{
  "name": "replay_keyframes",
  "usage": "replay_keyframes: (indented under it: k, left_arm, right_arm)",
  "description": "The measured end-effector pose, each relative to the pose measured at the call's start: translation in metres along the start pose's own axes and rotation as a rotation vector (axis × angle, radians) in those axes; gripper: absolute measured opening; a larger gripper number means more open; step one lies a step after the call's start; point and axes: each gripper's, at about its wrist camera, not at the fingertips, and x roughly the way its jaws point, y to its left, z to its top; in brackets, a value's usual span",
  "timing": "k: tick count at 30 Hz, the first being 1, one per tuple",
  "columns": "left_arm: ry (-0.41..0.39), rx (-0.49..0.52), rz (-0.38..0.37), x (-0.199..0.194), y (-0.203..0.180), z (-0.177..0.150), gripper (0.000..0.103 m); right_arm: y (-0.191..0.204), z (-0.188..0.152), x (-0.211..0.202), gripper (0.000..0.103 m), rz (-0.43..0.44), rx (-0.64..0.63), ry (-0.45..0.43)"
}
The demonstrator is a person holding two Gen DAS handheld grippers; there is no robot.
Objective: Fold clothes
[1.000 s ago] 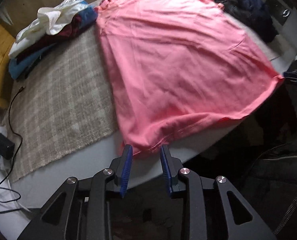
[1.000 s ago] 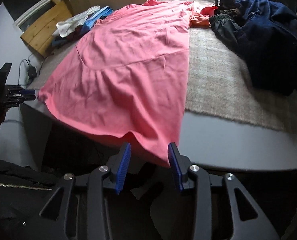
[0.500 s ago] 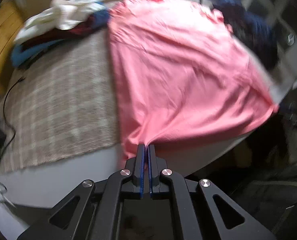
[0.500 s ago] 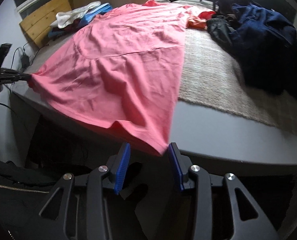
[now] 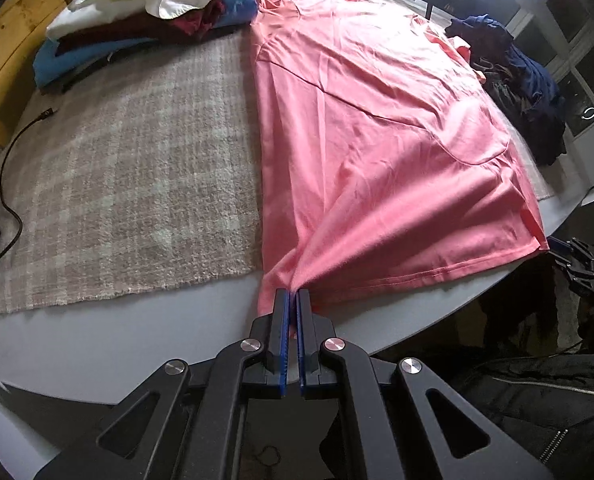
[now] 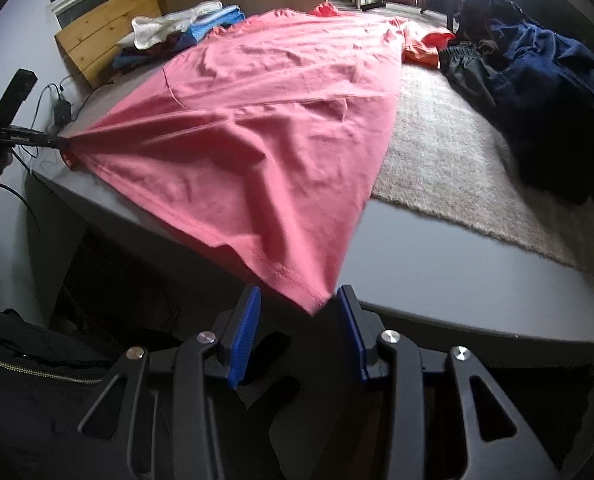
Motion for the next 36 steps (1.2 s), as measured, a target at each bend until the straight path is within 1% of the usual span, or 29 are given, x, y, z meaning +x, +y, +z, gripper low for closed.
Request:
replay_keyframes:
  k: [1,2,3,6,9,11,13,15,16,17,19,21,22,25,27,28,29,30,32,34,36]
  left_arm:
    - [0.000,0.001,-0.002,-0.001,-0.001,-0.001,0.003]
    - [0.001,0.003,-0.004,-0.003,-0.001,-0.002,0.003]
    - [-0.001,0.005,-0.006,-0.003,-0.002,-0.001,0.003]
    - [-0.005,0.011,-0.026,-0.005,-0.004,0.001,0.003]
    - [-0.006,0.028,-0.043,-0.008,-0.011,-0.001,0.003]
    - [-0.012,0.024,-0.083,-0.012,-0.019,-0.003,0.003]
    - [-0.020,0.032,-0.144,-0.015,-0.033,-0.006,0.003]
    - [-0.034,0.084,-0.135,-0.015,-0.048,-0.011,0.003]
    - [-0.034,0.099,-0.121,-0.012,-0.052,-0.013,0.003]
    - [-0.025,0.081,-0.116,-0.009,-0.049,-0.014,0.003]
    - [-0.018,0.042,-0.112,-0.006,-0.040,-0.017,0.003]
    - [-0.038,-0.008,-0.111,-0.012,-0.024,-0.018,0.003]
    - [-0.052,-0.035,-0.098,-0.015,-0.015,-0.019,0.003]
    - [-0.064,-0.102,-0.016,-0.016,0.014,-0.021,0.003]
    - [-0.049,-0.125,0.045,-0.011,0.025,-0.024,0.002]
    - [-0.036,-0.131,0.060,-0.010,0.030,-0.027,0.002]
    - [-0.039,-0.130,0.046,-0.012,0.029,-0.030,0.002]
    - [-0.042,-0.129,0.031,-0.014,0.028,-0.034,0.005]
    - [-0.052,-0.112,0.013,-0.019,0.023,-0.039,0.021]
    - [-0.052,-0.072,0.011,-0.018,0.014,-0.041,0.025]
    - [-0.028,-0.053,0.026,-0.010,0.009,-0.038,0.027]
  right_arm:
    - [0.000,0.001,0.000,0.030,0.000,0.009,-0.003]
    - [-0.001,0.002,0.000,0.012,0.003,0.019,-0.006]
    - [-0.002,0.004,-0.001,0.003,0.009,0.032,-0.013]
    - [-0.004,0.009,-0.011,0.002,0.014,0.051,-0.066]
    - [-0.009,0.018,-0.029,0.002,-0.030,0.047,-0.113]
    - [-0.020,0.024,-0.049,0.001,-0.076,0.057,-0.152]
    - [-0.029,0.030,-0.070,0.001,-0.134,0.056,-0.193]
    - [-0.037,0.036,-0.086,0.001,-0.186,0.053,-0.220]
    - [-0.039,0.038,-0.084,0.001,-0.201,0.051,-0.209]
    - [-0.040,0.041,-0.080,0.001,-0.214,0.048,-0.196]
    - [-0.035,0.043,-0.069,0.002,-0.209,0.026,-0.174]
    - [-0.028,0.044,-0.056,0.002,-0.190,0.003,-0.152]
    - [-0.023,0.045,-0.049,0.002,-0.172,-0.007,-0.140]
    - [-0.013,0.038,-0.032,0.003,-0.157,-0.037,-0.096]
    - [-0.010,0.030,-0.023,0.005,-0.152,-0.052,-0.062]
    - [-0.010,0.027,-0.020,0.005,-0.149,-0.052,-0.048]
    - [-0.010,0.024,-0.017,0.005,-0.147,-0.049,-0.034]
    - [-0.012,0.022,-0.015,0.005,-0.139,-0.044,-0.023]
    - [-0.015,0.016,-0.015,0.005,-0.137,-0.030,-0.011]
    - [-0.016,0.012,-0.014,0.008,-0.123,-0.018,-0.002]
    - [-0.018,0.009,-0.014,0.015,-0.101,-0.002,0.002]
